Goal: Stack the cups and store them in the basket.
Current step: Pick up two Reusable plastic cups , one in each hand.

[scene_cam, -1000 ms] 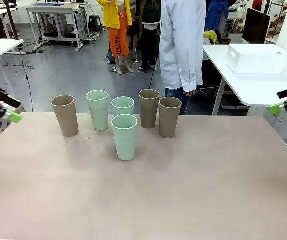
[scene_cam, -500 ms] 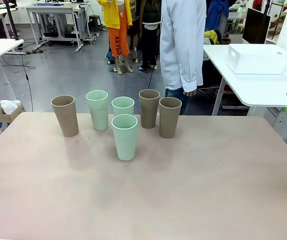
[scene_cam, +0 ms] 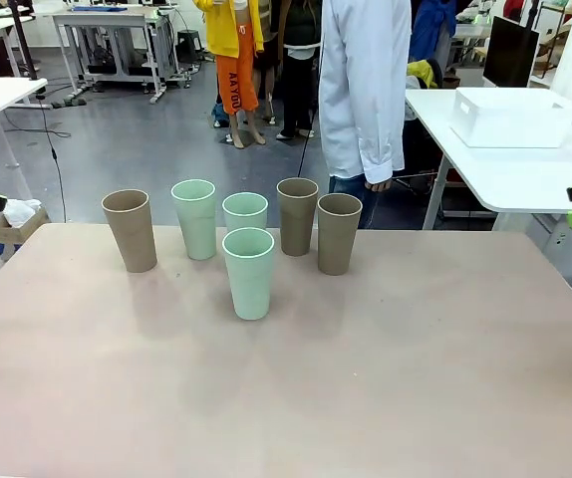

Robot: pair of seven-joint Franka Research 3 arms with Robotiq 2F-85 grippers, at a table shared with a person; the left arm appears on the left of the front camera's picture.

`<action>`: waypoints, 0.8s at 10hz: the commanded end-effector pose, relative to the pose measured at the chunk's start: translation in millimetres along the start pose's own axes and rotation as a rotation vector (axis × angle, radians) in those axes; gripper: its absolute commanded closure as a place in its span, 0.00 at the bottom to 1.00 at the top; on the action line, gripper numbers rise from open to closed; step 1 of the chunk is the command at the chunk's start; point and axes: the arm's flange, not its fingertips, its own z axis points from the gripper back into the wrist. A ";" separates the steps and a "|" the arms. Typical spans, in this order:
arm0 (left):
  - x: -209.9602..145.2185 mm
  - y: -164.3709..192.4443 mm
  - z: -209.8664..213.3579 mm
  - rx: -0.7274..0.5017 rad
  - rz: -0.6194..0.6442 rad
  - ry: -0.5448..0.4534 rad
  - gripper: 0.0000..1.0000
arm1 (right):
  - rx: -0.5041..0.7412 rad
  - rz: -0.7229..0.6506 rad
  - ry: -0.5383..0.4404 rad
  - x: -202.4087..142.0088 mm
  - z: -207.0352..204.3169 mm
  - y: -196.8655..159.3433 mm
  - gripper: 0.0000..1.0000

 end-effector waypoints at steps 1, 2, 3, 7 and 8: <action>-4.8 0.9 -0.6 -0.024 -0.019 -0.006 0.00 | -0.014 0.016 -0.003 0.7 5.4 1.7 0.00; -4.8 0.9 -0.6 -0.024 -0.019 -0.006 0.00 | -0.014 0.016 -0.003 0.7 5.4 1.7 0.00; -4.8 0.9 -0.6 -0.024 -0.019 -0.006 0.00 | -0.014 0.016 -0.003 0.7 5.4 1.7 0.00; -4.8 0.9 -0.6 -0.024 -0.019 -0.006 0.00 | -0.014 0.016 -0.003 0.7 5.4 1.7 0.00; -4.8 0.9 -0.6 -0.024 -0.019 -0.006 0.00 | -0.014 0.016 -0.003 0.7 5.4 1.7 0.00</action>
